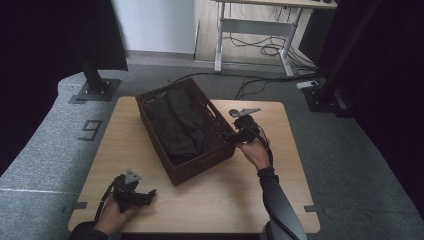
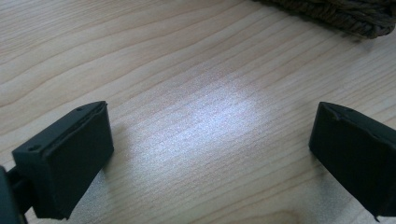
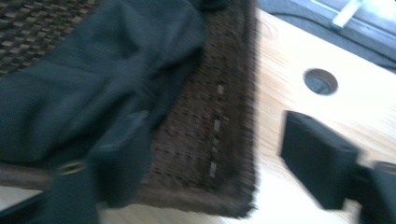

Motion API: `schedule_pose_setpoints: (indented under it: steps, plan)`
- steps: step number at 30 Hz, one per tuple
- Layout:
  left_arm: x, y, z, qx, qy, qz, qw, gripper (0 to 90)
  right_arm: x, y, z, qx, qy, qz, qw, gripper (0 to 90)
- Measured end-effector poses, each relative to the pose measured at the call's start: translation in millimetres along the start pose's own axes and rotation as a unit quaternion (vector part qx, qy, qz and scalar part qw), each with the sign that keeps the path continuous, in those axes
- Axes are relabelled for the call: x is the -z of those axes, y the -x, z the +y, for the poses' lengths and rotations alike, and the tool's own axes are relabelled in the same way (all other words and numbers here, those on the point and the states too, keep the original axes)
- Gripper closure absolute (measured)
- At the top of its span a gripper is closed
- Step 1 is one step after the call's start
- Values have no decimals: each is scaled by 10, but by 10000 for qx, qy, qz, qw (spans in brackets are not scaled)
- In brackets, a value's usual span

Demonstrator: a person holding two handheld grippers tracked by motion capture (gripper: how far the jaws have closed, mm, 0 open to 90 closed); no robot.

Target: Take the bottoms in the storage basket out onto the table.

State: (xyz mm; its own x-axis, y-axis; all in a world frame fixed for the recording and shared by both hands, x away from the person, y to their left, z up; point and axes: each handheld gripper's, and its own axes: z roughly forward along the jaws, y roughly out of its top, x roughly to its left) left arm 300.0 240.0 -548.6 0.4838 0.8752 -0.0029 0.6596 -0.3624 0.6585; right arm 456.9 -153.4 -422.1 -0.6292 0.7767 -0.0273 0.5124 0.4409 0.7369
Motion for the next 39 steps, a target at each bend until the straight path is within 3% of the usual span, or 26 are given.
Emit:
schedule_pose_setpoints:
  steps: [2, 5, 6, 13, 24, 39]
  plan:
    - [0, 0, 0, 2, 0, 2, 10000, 0, 0, -91, 26, 60, 48, 73, 9999, 127]
    - [0, 0, 0, 1, -1, 1, 10000, 0, -16, -176, 40, 113, 68, 159, 9998, 77]
    - [0, 0, 0, 1, 1, 2, 10000, 0, -57, -245, 37, 127, 49, 264, 9996, 12]
    - [0, 0, 0, 1, -1, 2, 10000, 0, -215, -357, -58, 134, -108, 500, 9986, 13]
    - [0, 1, 0, 1, 0, 2, 10000, 0, -259, -259, -157, -365, -4, 736, 9966, 24]
    - [0, 1, 0, 2, 1, 2, 10000, 0, -227, -247, -201, -420, 34, 704, 9966, 31]
